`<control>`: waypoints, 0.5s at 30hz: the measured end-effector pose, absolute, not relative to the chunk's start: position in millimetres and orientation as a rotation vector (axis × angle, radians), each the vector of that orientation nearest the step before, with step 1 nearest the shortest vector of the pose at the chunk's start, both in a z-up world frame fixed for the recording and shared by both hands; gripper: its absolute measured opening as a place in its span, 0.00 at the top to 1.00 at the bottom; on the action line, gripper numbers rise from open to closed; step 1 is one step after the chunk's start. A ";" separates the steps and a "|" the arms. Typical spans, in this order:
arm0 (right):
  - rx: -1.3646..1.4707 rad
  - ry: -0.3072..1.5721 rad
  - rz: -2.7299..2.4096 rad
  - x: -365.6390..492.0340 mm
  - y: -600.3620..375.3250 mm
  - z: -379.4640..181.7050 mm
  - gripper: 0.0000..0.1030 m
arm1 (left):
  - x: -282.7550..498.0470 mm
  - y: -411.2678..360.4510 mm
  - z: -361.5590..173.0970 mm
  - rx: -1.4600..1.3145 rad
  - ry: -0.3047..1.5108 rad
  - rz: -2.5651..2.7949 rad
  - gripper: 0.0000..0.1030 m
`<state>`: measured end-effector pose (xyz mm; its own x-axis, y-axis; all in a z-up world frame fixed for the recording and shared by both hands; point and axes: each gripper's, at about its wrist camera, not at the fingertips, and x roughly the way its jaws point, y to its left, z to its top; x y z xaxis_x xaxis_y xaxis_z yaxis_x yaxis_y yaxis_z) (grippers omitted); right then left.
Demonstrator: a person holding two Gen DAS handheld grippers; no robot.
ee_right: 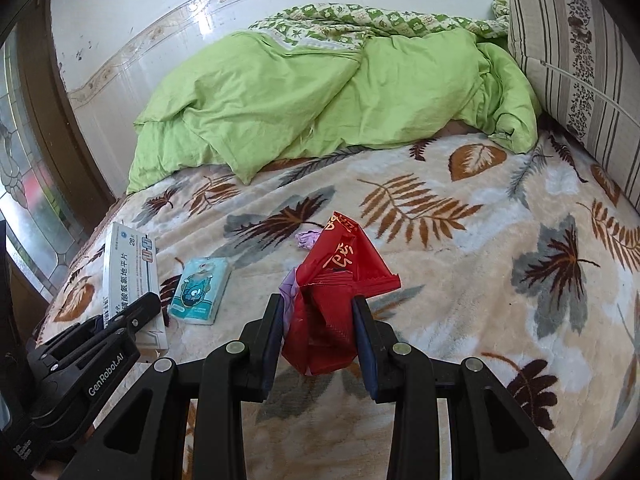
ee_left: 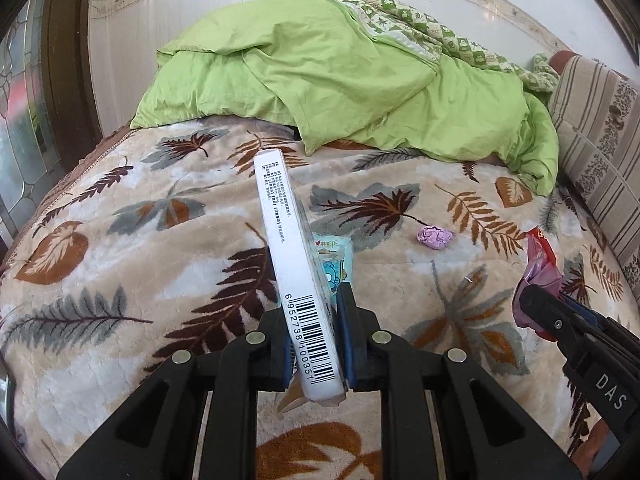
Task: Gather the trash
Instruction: 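Lift the white box with the left tool while the right tool lifts the red bag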
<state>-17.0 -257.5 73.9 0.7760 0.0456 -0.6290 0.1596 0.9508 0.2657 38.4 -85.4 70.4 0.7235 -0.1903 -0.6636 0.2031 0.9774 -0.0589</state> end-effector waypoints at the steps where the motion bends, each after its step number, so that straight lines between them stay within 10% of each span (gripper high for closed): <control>1: 0.320 0.683 -0.063 -17.1 -258.5 73.7 0.65 | 38.4 -86.1 70.1 0.021 0.730 -0.215 0.83; 15: 0.328 0.679 -0.068 -20.6 -263.1 75.6 0.65 | 30.5 -97.7 70.2 0.081 0.696 -0.220 0.83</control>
